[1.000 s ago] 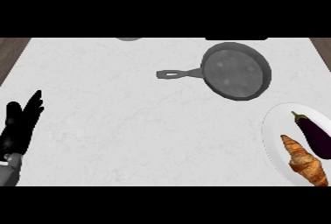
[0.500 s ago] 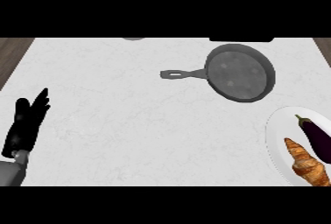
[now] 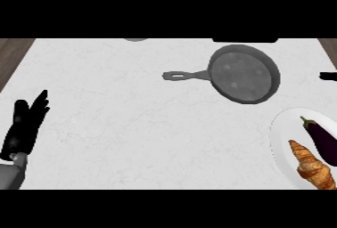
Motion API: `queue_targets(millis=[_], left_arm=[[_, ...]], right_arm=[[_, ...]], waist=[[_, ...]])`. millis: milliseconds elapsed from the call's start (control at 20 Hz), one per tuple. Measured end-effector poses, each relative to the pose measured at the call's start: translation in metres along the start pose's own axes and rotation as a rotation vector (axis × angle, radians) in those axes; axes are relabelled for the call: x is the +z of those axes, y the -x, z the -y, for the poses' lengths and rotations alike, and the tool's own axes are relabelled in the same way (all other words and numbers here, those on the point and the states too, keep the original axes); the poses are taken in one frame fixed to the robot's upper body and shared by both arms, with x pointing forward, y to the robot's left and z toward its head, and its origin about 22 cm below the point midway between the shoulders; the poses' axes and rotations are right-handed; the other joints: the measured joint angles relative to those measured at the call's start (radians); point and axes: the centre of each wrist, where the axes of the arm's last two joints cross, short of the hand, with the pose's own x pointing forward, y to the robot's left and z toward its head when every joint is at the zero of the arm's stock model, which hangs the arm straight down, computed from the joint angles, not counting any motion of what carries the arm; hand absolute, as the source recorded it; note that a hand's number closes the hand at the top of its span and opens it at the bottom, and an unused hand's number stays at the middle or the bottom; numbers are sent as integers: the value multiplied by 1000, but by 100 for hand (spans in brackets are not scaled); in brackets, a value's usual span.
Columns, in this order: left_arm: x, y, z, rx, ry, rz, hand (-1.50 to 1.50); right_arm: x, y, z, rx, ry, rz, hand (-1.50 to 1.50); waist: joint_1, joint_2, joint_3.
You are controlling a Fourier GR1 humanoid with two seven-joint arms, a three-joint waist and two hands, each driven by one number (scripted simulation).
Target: Pick the eggplant from the plate and place it in the pan
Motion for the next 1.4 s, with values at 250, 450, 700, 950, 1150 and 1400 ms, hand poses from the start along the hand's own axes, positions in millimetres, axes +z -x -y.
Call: queue_targets(millis=[250, 450, 700, 950, 1150, 1400], left_arm=[[-1, 5, 1, 0, -12, -5, 0], [1, 9, 7, -6, -19, -7, 0], [-3, 11, 1, 3, -19, -5, 0], [4, 10, 4, 2, -23, 0, 0], [2, 8, 5, -1, -19, -6, 0], [-3, 8, 3, 3, -17, -4, 0]], right_arm=[[-15, -9, -23, 75, -98, -45, -150], [-25, -10, -42, 103, -122, -70, -150], [-32, -8, -53, 148, -128, -108, -150], [-33, 5, -72, 182, -142, -132, -150], [-41, 7, -79, 194, -159, -139, -150], [-48, 9, -81, 195, -166, -136, -150]], waist=[[-12, -2, 0], [-16, -2, 0], [-17, -2, 0], [-16, -3, 1], [-16, -2, 1], [-18, -2, 1]])
